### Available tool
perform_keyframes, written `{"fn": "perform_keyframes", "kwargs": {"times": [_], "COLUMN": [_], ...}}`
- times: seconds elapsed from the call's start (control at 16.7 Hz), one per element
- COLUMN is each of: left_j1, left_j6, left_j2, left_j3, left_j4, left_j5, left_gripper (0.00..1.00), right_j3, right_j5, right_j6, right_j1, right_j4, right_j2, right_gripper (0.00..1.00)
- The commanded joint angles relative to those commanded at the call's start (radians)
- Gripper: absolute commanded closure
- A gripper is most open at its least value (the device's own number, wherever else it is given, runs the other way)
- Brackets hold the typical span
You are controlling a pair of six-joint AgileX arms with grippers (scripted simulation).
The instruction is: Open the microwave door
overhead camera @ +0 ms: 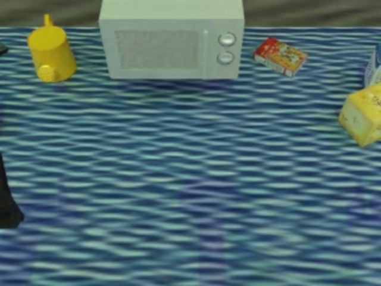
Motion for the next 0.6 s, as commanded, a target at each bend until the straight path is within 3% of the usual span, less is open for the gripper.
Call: {"fn": "perform_keyframes", "kwargs": {"times": [0.3,0.6], "left_j1": [-0.032,-0.165], "left_j6": [-0.011,-0.069], "left_j2": [0.06,0.365], "left_j3": [0.053,0.287], "left_j4": [-0.006,-0.021], "left_j5": [-0.027,-0.148], "left_gripper": [0.0,0.0], "right_j3": [0.0,0.0], "right_j5": [0.0,0.0], "right_j6": [0.0,0.0], "right_j1": [0.0,0.0], "right_j4": [0.0,0.0], "right_j2": [0.0,0.0], "right_gripper": [0.0,0.0]}}
